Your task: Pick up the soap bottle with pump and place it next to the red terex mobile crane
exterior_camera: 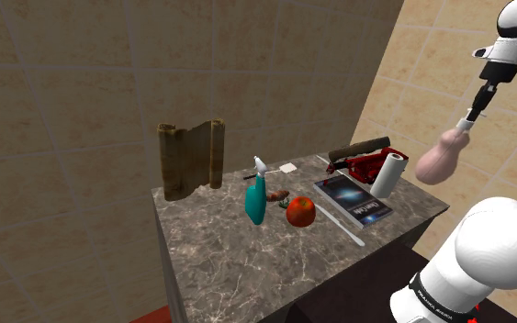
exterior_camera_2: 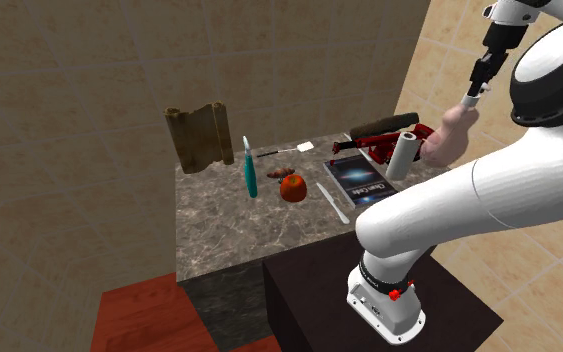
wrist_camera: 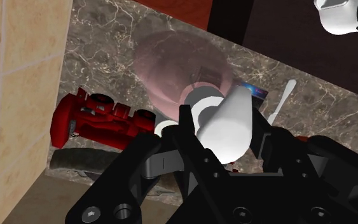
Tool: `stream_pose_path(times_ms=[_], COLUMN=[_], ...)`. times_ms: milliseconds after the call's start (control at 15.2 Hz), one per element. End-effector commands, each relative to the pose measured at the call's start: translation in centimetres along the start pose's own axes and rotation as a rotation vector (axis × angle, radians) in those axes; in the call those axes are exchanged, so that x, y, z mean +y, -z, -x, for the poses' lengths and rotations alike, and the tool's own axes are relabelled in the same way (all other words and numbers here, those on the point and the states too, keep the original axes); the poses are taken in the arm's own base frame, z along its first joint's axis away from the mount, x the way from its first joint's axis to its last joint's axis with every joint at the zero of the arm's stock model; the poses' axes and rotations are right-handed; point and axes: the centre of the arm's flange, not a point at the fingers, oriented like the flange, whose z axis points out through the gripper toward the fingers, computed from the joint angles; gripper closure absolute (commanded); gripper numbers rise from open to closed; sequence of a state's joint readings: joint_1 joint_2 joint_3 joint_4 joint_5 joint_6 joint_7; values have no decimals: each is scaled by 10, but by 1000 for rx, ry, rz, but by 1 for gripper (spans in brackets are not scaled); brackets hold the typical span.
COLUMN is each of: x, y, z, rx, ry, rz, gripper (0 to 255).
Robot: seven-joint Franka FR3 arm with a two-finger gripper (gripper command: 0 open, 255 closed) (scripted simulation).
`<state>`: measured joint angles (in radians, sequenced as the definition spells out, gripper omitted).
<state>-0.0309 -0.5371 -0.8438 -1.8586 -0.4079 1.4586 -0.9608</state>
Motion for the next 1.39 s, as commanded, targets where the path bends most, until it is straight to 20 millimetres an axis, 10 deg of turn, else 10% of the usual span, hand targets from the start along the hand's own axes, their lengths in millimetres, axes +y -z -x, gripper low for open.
stream_pose_path(times_ms=[0,1320], x=[0,2], y=[-11,-116], z=[0,-3], rx=[1,1], ry=[0,0], rz=[1,1], gripper=[255,255])
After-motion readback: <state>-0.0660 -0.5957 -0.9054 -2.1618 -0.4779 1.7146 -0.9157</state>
